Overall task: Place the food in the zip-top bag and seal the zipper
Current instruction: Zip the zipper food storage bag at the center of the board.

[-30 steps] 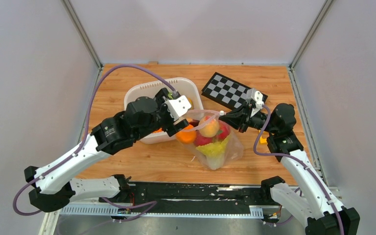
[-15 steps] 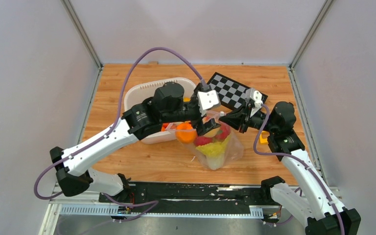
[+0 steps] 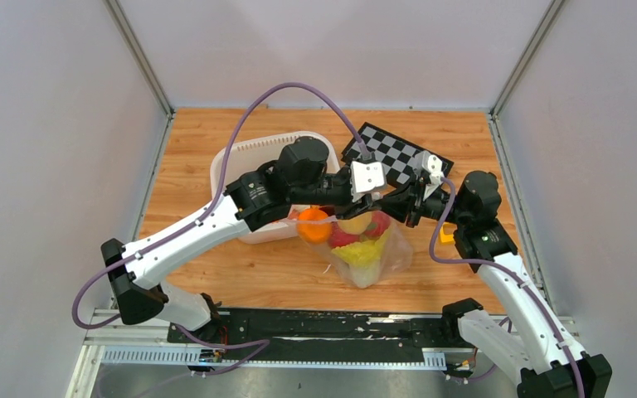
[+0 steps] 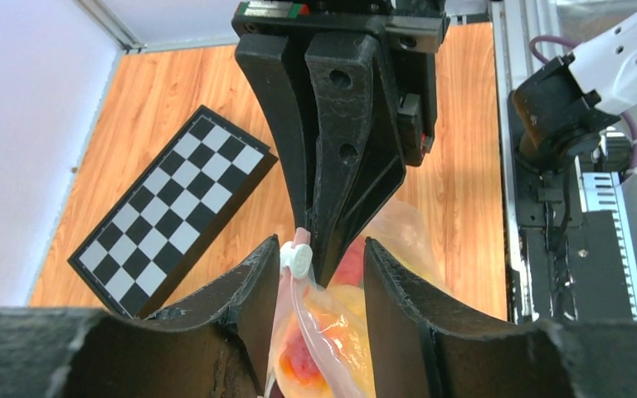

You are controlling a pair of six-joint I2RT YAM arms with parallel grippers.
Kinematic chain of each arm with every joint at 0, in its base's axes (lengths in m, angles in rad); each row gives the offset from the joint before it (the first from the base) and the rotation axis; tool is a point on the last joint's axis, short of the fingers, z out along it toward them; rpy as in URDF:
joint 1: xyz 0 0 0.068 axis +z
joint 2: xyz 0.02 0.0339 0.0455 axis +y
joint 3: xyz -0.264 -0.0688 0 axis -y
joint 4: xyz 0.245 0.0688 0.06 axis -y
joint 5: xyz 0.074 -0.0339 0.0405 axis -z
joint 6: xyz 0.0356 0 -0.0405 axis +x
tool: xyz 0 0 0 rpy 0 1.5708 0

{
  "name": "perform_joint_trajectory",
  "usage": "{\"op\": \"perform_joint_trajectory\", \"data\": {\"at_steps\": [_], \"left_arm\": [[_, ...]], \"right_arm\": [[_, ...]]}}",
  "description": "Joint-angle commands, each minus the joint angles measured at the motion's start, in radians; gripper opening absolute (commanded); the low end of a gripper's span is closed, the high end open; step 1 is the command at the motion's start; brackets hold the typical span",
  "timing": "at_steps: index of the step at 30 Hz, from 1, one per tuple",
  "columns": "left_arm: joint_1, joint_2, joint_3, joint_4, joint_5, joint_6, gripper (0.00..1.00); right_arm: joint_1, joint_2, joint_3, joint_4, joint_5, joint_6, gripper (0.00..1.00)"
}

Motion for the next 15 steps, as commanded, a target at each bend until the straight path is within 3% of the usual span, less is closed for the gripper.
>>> {"op": "perform_joint_trajectory", "data": {"at_steps": [1,11,15], "left_arm": [[0.001,0.013,0.059,-0.046,0.013,0.066,0.48],[0.002,0.051,0.092,-0.083,-0.012,0.087,0.36],[0.001,0.061,0.102,-0.106,-0.008,0.095,0.36]], "right_arm": [[-0.004,-0.013,0.049,-0.005,-0.021,-0.028,0.0],[-0.004,-0.016,0.049,-0.004,-0.024,-0.031,0.0],[-0.004,-0.021,0.049,-0.011,-0.019,-0.036,0.0]]}}
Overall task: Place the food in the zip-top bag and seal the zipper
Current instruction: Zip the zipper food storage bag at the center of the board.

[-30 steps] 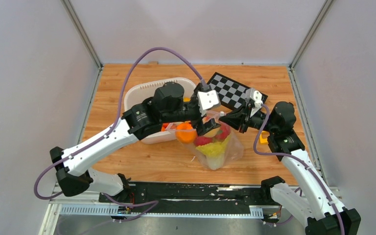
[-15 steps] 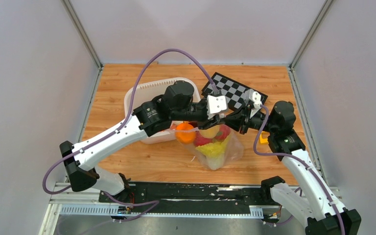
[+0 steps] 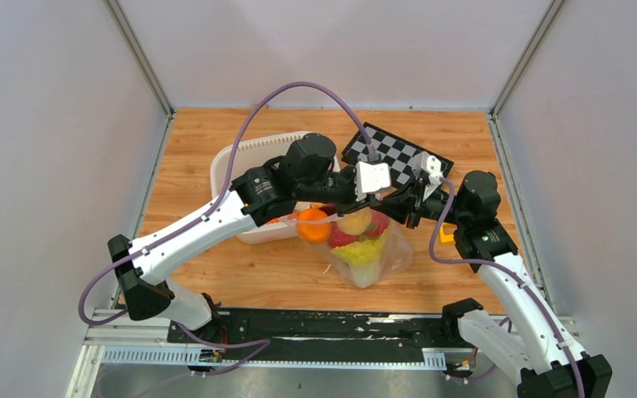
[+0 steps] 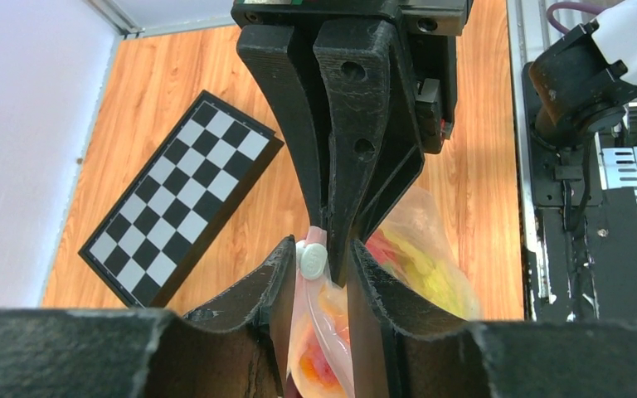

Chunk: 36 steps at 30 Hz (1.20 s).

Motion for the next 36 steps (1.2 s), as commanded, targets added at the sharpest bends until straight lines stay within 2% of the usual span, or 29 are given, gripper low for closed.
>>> {"op": "perform_joint_trajectory", "data": {"at_steps": [1,4,6,12,17,24,27,28,29,30,32,35,36], "left_arm": [[0.001,0.013,0.042,-0.025,0.003,0.025,0.35],[0.001,0.023,0.053,-0.048,0.007,0.028,0.36],[0.0,0.03,0.065,-0.07,0.003,0.03,0.41],[0.001,0.046,0.077,-0.093,-0.011,0.027,0.41],[0.0,0.052,0.082,-0.1,-0.02,0.025,0.28],[0.001,0.041,0.078,-0.124,-0.034,0.036,0.01],[0.002,0.036,0.075,-0.145,-0.032,0.044,0.0],[0.001,0.034,0.073,-0.146,-0.033,0.043,0.01],[0.0,0.032,0.071,-0.144,-0.033,0.042,0.11],[0.0,0.031,0.069,-0.14,-0.032,0.039,0.25],[0.001,0.032,0.068,-0.129,-0.025,0.036,0.4],[0.002,0.04,0.076,-0.12,-0.022,0.033,0.57],[0.004,0.044,0.079,-0.119,-0.019,0.032,0.59]], "right_arm": [[-0.004,-0.021,0.044,0.019,-0.011,-0.025,0.0],[-0.004,-0.023,0.045,0.019,-0.011,-0.027,0.0],[-0.004,-0.023,0.046,0.018,-0.008,-0.027,0.0],[-0.004,-0.024,0.045,0.021,-0.011,-0.025,0.0],[-0.003,-0.022,0.045,0.017,-0.01,-0.028,0.0],[-0.004,-0.033,0.037,0.028,0.047,-0.013,0.0],[-0.004,-0.039,0.029,0.055,0.083,0.017,0.0],[-0.004,-0.044,0.023,0.07,0.081,0.024,0.0],[-0.004,-0.047,0.017,0.085,0.08,0.027,0.0],[-0.004,-0.048,0.014,0.093,0.079,0.027,0.0],[-0.004,-0.046,0.015,0.092,0.063,0.027,0.0],[-0.004,-0.045,0.021,0.075,0.047,0.027,0.0],[-0.004,-0.047,0.022,0.071,0.042,0.024,0.0]]}}
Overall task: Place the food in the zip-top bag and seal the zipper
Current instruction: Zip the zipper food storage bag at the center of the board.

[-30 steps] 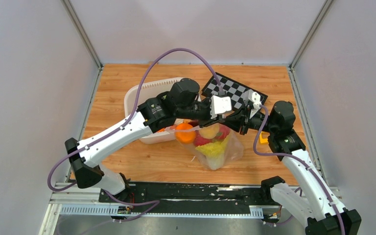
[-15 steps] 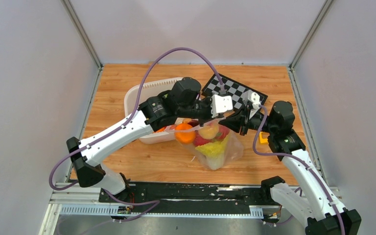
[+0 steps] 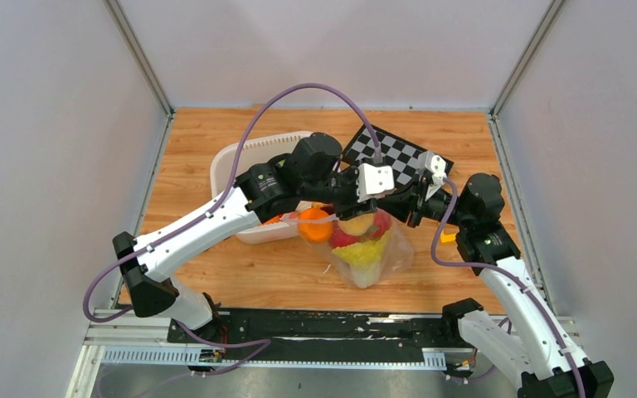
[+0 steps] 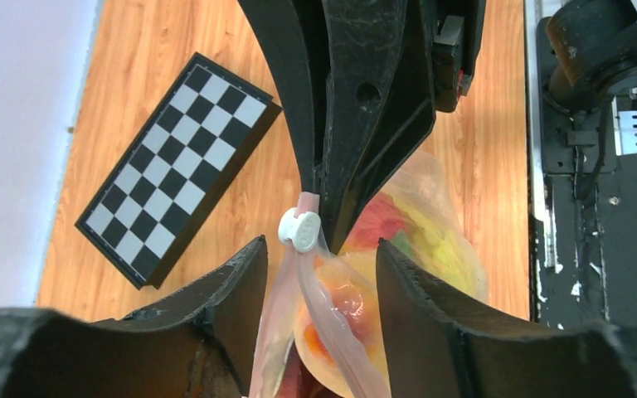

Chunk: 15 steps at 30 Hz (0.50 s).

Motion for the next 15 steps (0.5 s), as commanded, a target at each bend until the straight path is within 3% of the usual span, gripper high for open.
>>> {"op": "perform_joint_trajectory", "data": {"at_steps": [1,10,15], "left_arm": [[0.003,0.011,0.03,-0.016,0.016,-0.006,0.6],[0.012,0.028,0.057,-0.03,0.057,-0.003,0.61],[0.013,0.025,0.064,-0.032,0.093,-0.005,0.52]], "right_arm": [[-0.004,-0.022,0.024,0.066,-0.017,0.006,0.0],[-0.004,-0.027,0.026,0.044,-0.025,-0.008,0.0],[-0.004,-0.02,0.024,0.042,-0.024,-0.01,0.0]]}}
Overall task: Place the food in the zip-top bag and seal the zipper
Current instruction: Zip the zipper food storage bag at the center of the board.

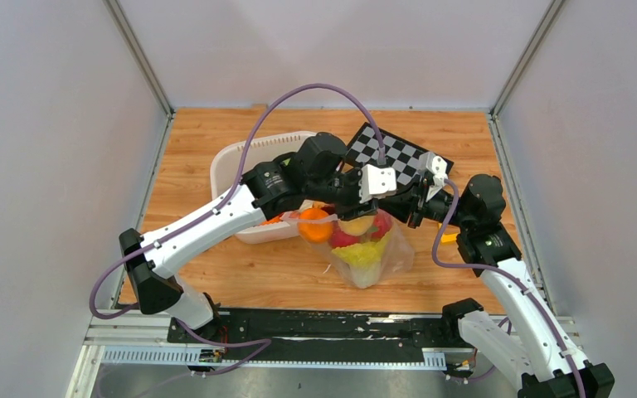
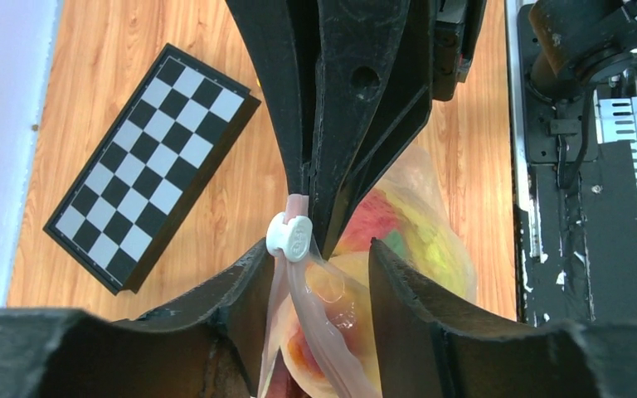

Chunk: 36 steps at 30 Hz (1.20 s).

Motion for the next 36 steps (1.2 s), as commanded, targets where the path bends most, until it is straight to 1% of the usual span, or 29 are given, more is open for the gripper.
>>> {"op": "perform_joint_trajectory", "data": {"at_steps": [1,3,7,8,11,12,14,17,22,24,26,28,31,35,36], "left_arm": [[0.005,-0.01,0.057,-0.001,0.056,-0.002,0.49],[0.005,-0.016,0.059,-0.001,0.076,0.0,0.45],[0.01,-0.022,0.066,-0.012,0.105,0.002,0.28],[0.009,-0.023,0.067,-0.015,0.111,0.003,0.27],[0.011,-0.024,0.061,-0.015,0.12,0.002,0.26],[0.011,-0.023,0.061,-0.012,0.124,0.0,0.28],[0.011,-0.023,0.058,-0.002,0.132,-0.01,0.39],[0.011,-0.026,0.056,0.015,0.14,-0.018,0.42],[0.011,-0.027,0.054,0.034,0.14,-0.024,0.37],[0.012,-0.029,0.052,0.038,0.139,-0.026,0.33],[0.012,-0.031,0.05,0.044,0.136,-0.03,0.26],[0.011,-0.031,0.051,0.043,0.135,-0.029,0.24],[0.011,-0.038,0.042,0.051,0.124,-0.031,0.25],[0.012,-0.049,0.034,0.06,0.12,-0.033,0.35],[0.012,-0.052,0.032,0.063,0.118,-0.036,0.36]], "right_arm": [[-0.005,-0.006,0.023,0.04,-0.018,-0.011,0.0],[-0.005,-0.005,0.023,0.04,-0.021,-0.011,0.0],[-0.004,-0.003,0.021,0.04,-0.019,-0.012,0.0],[-0.004,-0.003,0.02,0.04,-0.02,-0.011,0.0],[-0.004,-0.003,0.019,0.04,-0.016,-0.012,0.0],[-0.004,-0.004,0.018,0.04,-0.016,-0.012,0.0],[-0.004,-0.001,0.02,0.039,-0.016,-0.012,0.0],[-0.004,0.0,0.021,0.036,-0.021,-0.013,0.0],[-0.004,-0.005,0.021,0.03,-0.02,-0.018,0.0],[-0.004,-0.004,0.021,0.024,-0.019,-0.021,0.0],[-0.004,-0.004,0.021,0.024,-0.019,-0.021,0.0],[-0.004,-0.006,0.021,0.023,-0.018,-0.02,0.0],[-0.004,-0.003,0.021,0.021,-0.016,-0.022,0.0],[-0.004,-0.001,0.021,0.013,-0.015,-0.029,0.0],[-0.004,-0.001,0.021,0.011,-0.015,-0.031,0.0]]}}
